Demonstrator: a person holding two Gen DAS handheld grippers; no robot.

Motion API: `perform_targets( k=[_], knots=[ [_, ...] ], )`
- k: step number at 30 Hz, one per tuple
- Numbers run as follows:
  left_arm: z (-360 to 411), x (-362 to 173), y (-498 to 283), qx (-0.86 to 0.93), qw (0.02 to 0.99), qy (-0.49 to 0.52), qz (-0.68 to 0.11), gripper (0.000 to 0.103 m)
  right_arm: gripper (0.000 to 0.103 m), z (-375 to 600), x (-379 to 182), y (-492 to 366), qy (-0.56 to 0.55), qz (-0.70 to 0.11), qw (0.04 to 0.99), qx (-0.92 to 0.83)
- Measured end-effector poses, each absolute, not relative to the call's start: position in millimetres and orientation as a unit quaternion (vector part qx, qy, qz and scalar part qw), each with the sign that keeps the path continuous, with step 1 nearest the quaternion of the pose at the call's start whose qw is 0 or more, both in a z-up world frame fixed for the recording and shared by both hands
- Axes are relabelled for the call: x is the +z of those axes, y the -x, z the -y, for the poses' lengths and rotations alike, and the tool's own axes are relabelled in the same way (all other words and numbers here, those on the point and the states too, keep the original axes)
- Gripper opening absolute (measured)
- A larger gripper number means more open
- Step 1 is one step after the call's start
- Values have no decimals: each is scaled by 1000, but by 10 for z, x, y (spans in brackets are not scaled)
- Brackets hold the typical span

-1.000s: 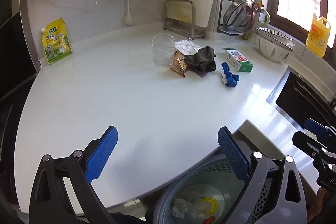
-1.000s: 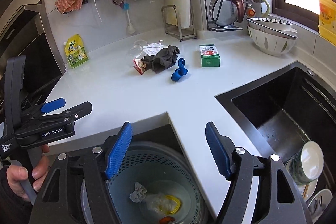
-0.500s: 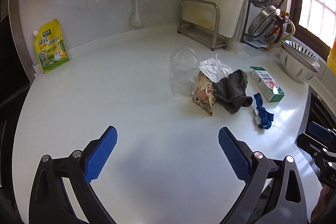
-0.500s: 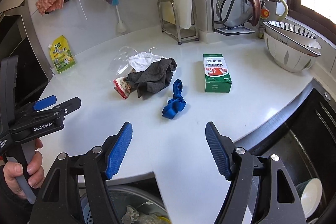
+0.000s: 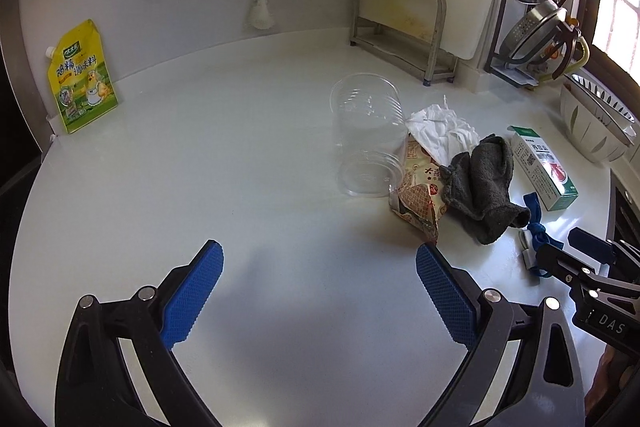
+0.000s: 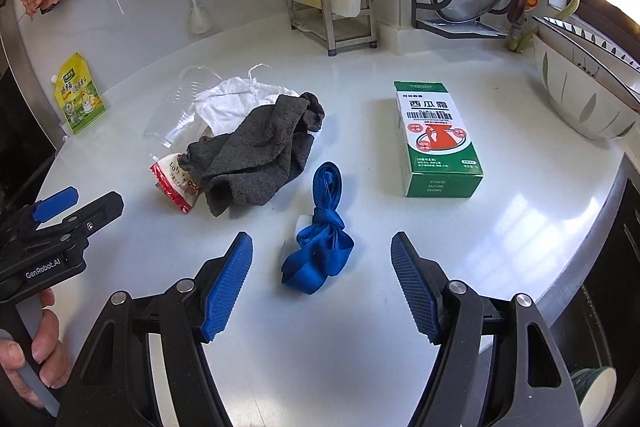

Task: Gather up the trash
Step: 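Move both tools back toward the remaining trash on the counter, then grasp the blue ribbon with the right tool while the left tool grasps the clear plastic cup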

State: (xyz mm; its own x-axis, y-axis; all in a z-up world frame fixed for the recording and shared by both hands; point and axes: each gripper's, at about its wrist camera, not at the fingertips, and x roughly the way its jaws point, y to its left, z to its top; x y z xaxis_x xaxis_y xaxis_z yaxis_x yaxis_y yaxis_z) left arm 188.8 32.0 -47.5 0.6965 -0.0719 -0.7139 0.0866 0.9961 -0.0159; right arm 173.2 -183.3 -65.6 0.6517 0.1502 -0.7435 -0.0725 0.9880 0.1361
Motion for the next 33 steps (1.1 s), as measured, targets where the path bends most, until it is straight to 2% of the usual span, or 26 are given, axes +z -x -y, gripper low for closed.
perform_targets(
  k=[7, 13, 14, 15, 17, 23, 26, 33],
  knots=[
    [-299, -505, -1932, -45, 920, -11, -390, 95, 68, 1759, -700, -1875, -39, -424, 903, 57],
    [-281, -499, -1953, -48, 919, -12, -391, 95, 49, 1727, -745, -1901, -28, -432, 900, 60],
    [-276, -495, -1955, -47, 919, -12, -390, 95, 41, 1723, -744, -1905, -24, -432, 900, 59],
    [-269, -491, -1959, -47, 920, -13, -390, 95, 37, 1725, -743, -1906, -25, -432, 899, 62],
    [-253, -477, -1968, -46, 920, -16, -388, 95, 32, 1732, -743, -1900, -28, -430, 900, 66],
    [-234, -377, -2037, -43, 927, -19, -373, 95, 25, 1761, -695, -1853, -32, -414, 907, 74],
    [-218, -343, -2129, -42, 928, -25, -369, 95, 17, 1811, -641, -1808, -47, -404, 910, 81],
    [-128, -375, -2432, -58, 920, -21, -388, 95, 14, 1853, -619, -1771, -62, -399, 910, 95]
  ],
)
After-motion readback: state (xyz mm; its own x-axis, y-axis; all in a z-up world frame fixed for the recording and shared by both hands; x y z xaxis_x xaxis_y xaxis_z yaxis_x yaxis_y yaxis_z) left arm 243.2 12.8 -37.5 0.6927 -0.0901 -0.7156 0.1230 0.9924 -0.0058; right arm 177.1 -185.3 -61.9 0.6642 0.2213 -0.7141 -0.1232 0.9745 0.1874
